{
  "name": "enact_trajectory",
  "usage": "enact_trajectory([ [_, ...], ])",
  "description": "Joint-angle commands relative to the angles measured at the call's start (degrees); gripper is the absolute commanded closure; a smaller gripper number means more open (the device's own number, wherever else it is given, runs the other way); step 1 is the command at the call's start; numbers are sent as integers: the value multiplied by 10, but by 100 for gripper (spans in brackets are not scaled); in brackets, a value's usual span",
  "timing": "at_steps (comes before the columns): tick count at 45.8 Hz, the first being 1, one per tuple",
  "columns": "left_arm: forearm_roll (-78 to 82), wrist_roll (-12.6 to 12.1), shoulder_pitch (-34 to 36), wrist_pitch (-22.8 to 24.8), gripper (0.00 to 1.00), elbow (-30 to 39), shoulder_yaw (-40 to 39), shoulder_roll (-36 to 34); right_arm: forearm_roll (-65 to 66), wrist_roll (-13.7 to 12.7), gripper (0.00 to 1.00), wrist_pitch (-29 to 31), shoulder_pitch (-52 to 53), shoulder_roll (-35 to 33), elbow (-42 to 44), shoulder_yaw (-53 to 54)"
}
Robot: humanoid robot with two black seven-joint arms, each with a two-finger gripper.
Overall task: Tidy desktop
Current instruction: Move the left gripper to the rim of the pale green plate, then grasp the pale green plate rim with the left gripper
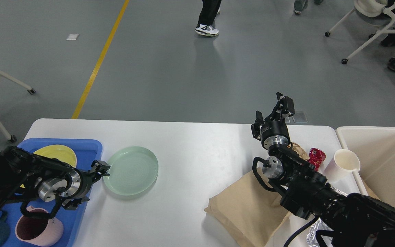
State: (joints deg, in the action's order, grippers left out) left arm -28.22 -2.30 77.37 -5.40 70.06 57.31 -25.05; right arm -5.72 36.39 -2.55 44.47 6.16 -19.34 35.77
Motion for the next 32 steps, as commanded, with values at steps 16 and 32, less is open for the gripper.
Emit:
enact_trajectory([
  [16, 11, 10, -40, 0, 4, -40, -33, 48, 0, 0, 0, 0, 0, 0, 0, 0],
  [32, 11, 11, -57, -3, 28, -50, -39, 51, 0, 0, 0, 0, 0, 1, 0, 0],
])
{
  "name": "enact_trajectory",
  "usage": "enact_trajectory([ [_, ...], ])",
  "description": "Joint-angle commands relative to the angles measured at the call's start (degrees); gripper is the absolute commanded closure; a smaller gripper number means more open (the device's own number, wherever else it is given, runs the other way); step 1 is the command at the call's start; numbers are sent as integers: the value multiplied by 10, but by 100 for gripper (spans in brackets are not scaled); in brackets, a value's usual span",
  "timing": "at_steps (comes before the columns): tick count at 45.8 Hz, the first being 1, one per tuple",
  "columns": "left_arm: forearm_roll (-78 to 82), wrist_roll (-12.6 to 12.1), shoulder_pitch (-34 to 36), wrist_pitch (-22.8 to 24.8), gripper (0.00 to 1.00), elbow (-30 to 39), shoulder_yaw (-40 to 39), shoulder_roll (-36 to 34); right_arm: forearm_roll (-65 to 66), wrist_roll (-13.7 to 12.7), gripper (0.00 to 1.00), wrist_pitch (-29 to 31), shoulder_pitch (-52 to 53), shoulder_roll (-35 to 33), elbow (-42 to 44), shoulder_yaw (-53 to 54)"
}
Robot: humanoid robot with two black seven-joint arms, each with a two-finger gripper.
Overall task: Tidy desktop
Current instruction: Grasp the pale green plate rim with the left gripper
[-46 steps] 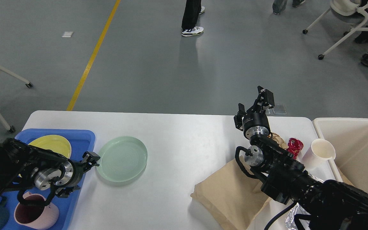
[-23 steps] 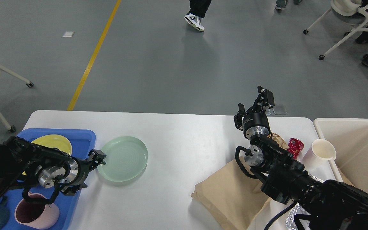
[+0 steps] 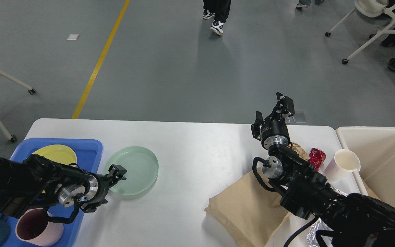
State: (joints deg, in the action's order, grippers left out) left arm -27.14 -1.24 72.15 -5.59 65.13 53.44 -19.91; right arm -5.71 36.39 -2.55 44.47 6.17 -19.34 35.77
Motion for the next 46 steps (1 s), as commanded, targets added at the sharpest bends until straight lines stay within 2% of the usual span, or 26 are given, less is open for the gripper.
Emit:
enact_trajectory([
  [1, 0, 0, -7, -2, 30, -2, 0, 0, 0, 0, 0, 0, 0, 0, 0, 0],
  [7, -2, 9, -17, -25, 39, -5, -5, 6, 0, 0, 0, 0, 0, 0, 0, 0],
  [10, -2, 20, -28, -41, 46, -5, -18, 14, 0, 0, 0, 0, 0, 0, 0, 0],
  [15, -2, 25, -39, -60, 58, -6, -35, 20, 0, 0, 0, 0, 0, 0, 0, 0],
  [24, -2, 25, -42, -64, 60, -6, -38, 21, 0, 0, 0, 0, 0, 0, 0, 0],
  [34, -2, 23, -46, -62, 83, -5, -38, 21, 0, 0, 0, 0, 0, 0, 0, 0],
  [39, -1, 23, -46, -59, 99, -5, -38, 21, 0, 0, 0, 0, 0, 0, 0, 0],
  [46, -1, 22, -43, -57, 100, -3, -38, 18, 0, 0, 0, 0, 0, 0, 0, 0],
])
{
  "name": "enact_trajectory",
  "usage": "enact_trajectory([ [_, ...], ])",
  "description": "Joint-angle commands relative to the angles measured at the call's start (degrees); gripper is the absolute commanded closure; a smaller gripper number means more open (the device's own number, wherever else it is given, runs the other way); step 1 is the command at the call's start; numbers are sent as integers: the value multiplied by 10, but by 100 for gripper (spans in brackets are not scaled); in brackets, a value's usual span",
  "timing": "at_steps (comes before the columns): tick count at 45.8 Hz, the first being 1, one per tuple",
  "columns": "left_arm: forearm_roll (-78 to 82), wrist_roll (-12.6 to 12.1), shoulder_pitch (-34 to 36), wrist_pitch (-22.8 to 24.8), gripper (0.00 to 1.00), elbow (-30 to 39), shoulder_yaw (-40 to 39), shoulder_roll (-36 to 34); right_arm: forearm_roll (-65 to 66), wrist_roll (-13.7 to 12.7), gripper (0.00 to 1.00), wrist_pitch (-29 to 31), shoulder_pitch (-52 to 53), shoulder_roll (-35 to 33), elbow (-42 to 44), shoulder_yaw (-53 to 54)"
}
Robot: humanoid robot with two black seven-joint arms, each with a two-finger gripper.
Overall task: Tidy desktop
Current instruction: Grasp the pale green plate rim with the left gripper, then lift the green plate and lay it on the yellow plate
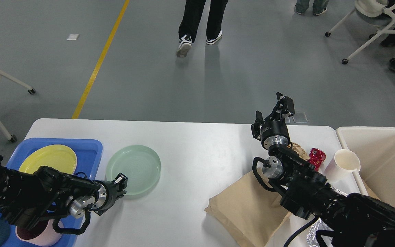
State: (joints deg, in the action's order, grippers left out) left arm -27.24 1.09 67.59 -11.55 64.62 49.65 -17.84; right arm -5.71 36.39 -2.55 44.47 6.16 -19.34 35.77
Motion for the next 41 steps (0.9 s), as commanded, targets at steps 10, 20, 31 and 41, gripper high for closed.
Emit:
enact_trajectory([
  [10, 1, -6, 21, 36, 100, 19, 2, -21, 0, 0, 0, 0, 0, 0, 0, 0],
  [20, 57, -12, 133, 140, 100, 127, 59, -135, 0, 0, 0, 0, 0, 0, 0, 0],
  [31, 177, -85, 363, 345, 100, 162, 184, -307, 0, 0, 0, 0, 0, 0, 0, 0],
  [41, 226, -80, 333, 402, 100, 14, 222, -341, 0, 0, 0, 0, 0, 0, 0, 0],
])
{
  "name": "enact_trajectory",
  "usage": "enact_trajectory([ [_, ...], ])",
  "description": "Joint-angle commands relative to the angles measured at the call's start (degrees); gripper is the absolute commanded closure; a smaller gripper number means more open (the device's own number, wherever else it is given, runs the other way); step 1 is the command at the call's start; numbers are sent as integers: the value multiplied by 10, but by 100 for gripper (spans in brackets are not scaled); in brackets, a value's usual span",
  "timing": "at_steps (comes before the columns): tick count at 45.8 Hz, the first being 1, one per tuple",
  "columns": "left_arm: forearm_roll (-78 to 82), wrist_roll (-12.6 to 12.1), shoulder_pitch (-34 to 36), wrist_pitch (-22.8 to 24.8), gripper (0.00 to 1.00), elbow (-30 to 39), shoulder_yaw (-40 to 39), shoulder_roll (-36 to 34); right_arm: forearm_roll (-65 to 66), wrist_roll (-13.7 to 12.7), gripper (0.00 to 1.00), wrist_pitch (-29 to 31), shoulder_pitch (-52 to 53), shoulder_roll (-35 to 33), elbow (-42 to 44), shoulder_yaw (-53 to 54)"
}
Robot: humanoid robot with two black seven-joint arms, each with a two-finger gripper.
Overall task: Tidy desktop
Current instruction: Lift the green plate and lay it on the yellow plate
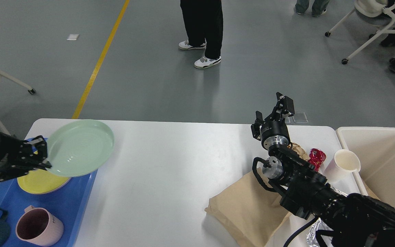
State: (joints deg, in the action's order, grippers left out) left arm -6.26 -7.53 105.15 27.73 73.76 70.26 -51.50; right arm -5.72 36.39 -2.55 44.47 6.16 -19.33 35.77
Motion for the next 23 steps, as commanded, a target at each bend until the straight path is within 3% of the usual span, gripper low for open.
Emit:
enact_trajectory([
  [1, 15, 10, -64, 7, 100, -94, 14, -4, 0, 0, 0, 0, 0, 0, 0, 0],
  [6, 14, 19, -160, -14, 100, -158, -15, -3, 0, 0, 0, 0, 0, 0, 0, 0],
  [12, 14, 16, -241, -78, 100, -174, -85, -3, 0, 0, 0, 0, 0, 0, 0, 0],
  [23, 12, 16, -301, -185, 100, -175, -129, 35, 0, 0, 0, 0, 0, 0, 0, 0],
])
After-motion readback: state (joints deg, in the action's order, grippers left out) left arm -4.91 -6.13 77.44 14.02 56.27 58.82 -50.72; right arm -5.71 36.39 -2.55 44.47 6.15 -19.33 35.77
